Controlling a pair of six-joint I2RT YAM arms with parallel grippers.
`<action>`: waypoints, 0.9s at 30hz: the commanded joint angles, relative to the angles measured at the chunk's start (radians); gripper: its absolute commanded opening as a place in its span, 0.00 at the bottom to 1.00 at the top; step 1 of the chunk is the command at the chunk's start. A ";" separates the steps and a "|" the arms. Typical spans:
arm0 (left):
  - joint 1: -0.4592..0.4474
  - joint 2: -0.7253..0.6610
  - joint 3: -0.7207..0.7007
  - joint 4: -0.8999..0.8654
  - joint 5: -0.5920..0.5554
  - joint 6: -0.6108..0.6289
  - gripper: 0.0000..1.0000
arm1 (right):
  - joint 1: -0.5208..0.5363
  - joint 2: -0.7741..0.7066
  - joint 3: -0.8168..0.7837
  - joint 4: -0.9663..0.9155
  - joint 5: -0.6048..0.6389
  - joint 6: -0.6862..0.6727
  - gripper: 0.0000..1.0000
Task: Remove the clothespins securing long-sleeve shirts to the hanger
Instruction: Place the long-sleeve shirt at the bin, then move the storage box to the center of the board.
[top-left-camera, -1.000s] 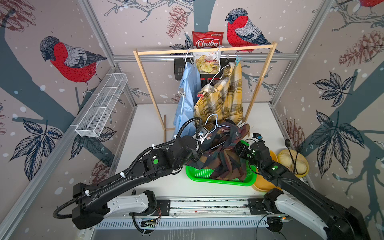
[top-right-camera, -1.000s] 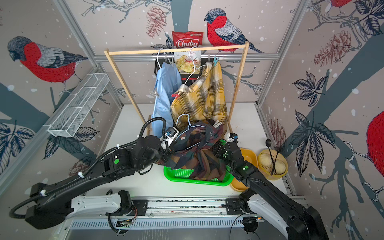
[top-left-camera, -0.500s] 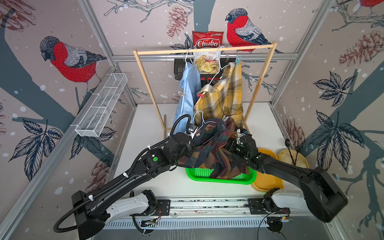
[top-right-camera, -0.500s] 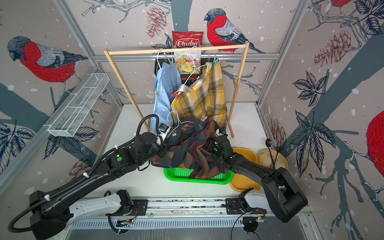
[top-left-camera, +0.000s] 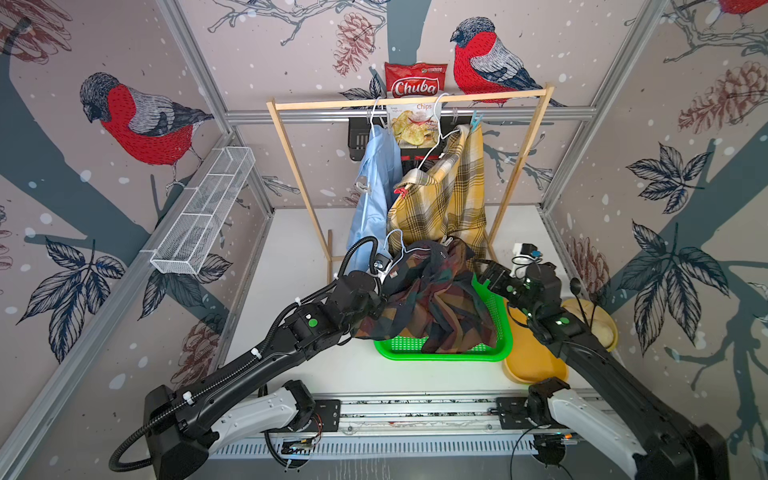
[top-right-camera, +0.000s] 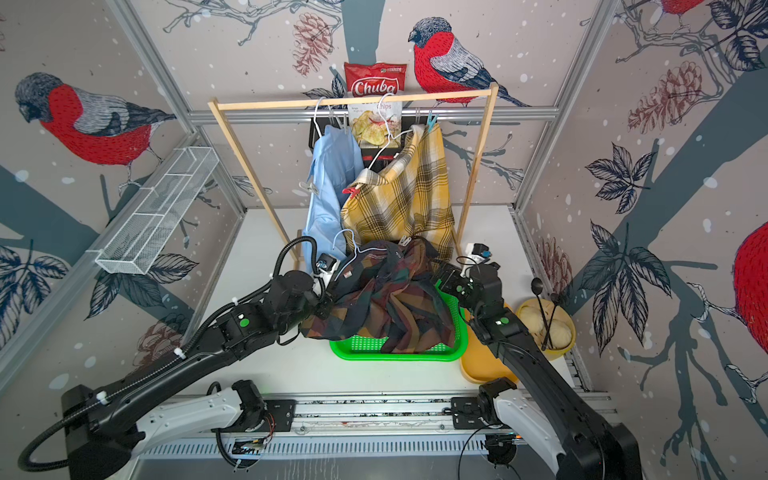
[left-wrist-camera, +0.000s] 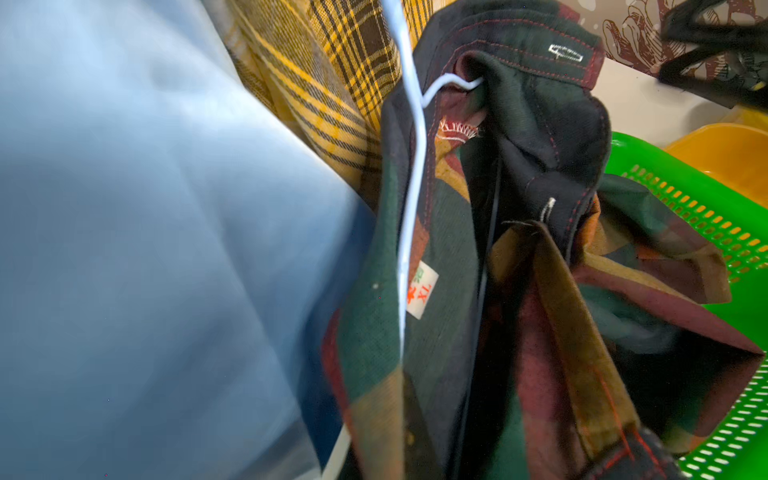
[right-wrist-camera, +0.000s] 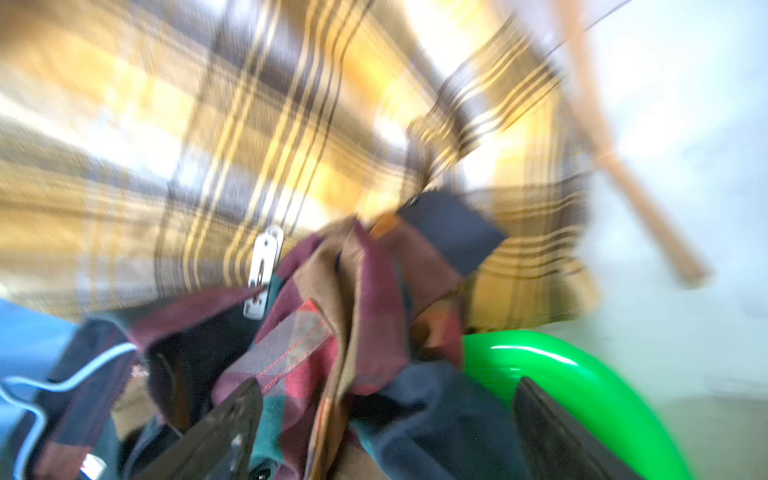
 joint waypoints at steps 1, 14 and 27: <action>0.002 -0.009 -0.020 0.083 0.018 -0.001 0.00 | -0.126 -0.073 0.041 -0.264 0.031 0.006 0.97; 0.002 -0.017 -0.042 0.092 0.122 0.007 0.00 | -0.529 0.004 -0.148 -0.195 -0.273 0.096 1.00; 0.002 -0.042 -0.055 0.128 0.231 0.040 0.00 | -0.519 0.360 -0.157 0.239 -0.329 0.174 1.00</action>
